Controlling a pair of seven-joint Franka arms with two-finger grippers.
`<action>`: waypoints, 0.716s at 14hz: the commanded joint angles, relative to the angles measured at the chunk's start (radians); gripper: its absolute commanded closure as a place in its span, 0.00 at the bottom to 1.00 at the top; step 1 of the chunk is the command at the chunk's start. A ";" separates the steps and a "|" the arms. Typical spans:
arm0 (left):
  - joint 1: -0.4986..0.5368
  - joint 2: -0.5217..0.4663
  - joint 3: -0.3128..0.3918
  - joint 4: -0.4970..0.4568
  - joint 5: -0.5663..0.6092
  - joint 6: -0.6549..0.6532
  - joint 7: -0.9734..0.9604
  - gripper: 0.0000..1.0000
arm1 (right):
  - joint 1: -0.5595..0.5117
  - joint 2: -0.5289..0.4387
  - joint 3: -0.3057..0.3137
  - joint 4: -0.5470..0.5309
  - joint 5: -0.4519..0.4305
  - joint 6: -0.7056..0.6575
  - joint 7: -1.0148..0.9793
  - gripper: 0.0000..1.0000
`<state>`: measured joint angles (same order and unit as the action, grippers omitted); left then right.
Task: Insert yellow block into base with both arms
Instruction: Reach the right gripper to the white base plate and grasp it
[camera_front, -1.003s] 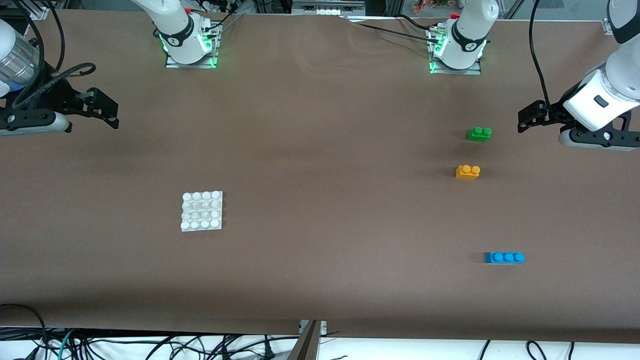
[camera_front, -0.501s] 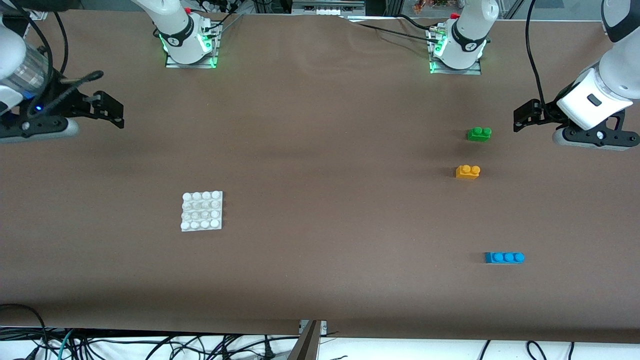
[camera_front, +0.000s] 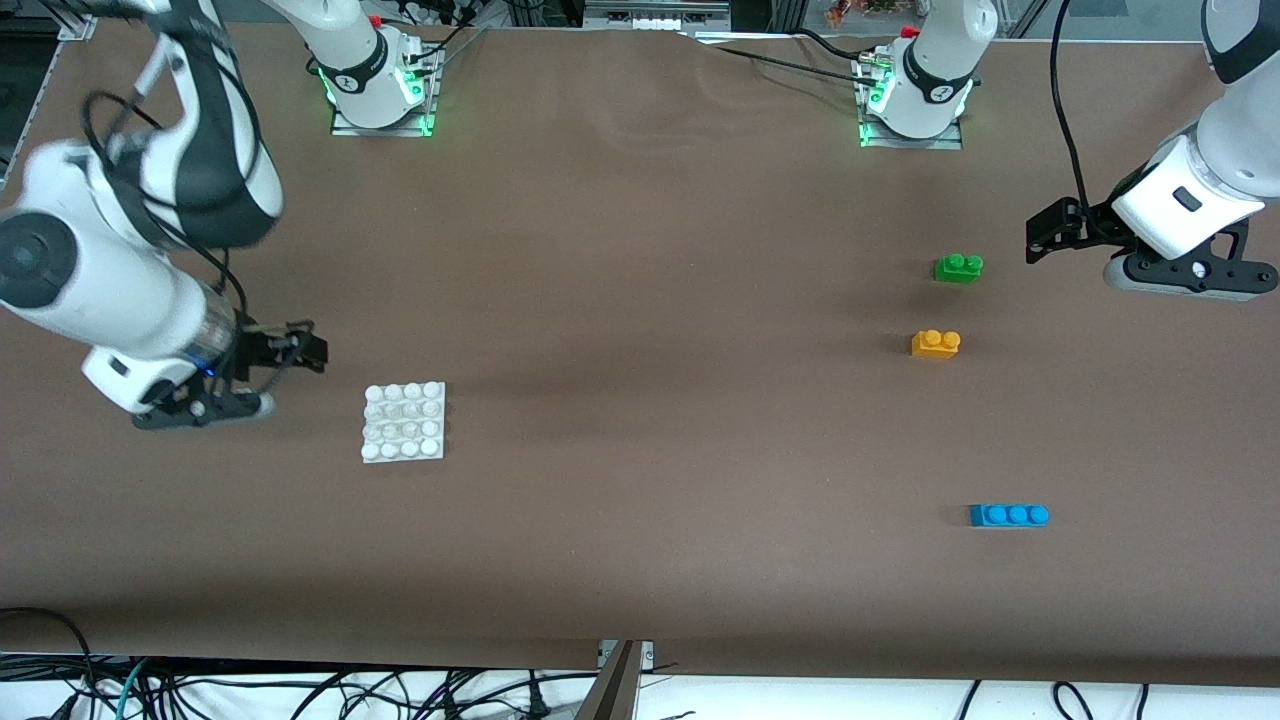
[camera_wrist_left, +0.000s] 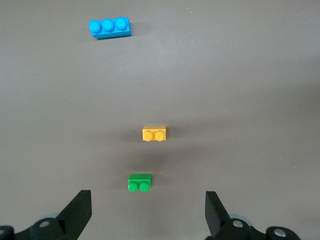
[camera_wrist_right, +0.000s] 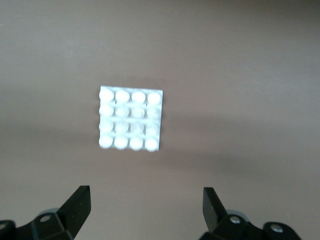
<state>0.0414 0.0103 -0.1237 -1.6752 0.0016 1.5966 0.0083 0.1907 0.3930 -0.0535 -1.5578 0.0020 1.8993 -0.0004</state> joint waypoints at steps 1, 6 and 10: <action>0.000 0.013 -0.008 0.031 -0.014 -0.023 0.006 0.00 | -0.008 0.003 -0.005 -0.118 0.059 0.181 -0.012 0.01; 0.000 0.011 -0.007 0.031 -0.014 -0.024 0.006 0.00 | -0.019 0.122 -0.005 -0.191 0.065 0.424 -0.012 0.01; 0.002 0.013 -0.007 0.031 -0.014 -0.024 0.007 0.00 | -0.024 0.190 -0.002 -0.232 0.082 0.564 0.020 0.02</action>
<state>0.0414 0.0107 -0.1311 -1.6738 0.0016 1.5939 0.0082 0.1722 0.5689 -0.0596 -1.7761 0.0593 2.4203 0.0039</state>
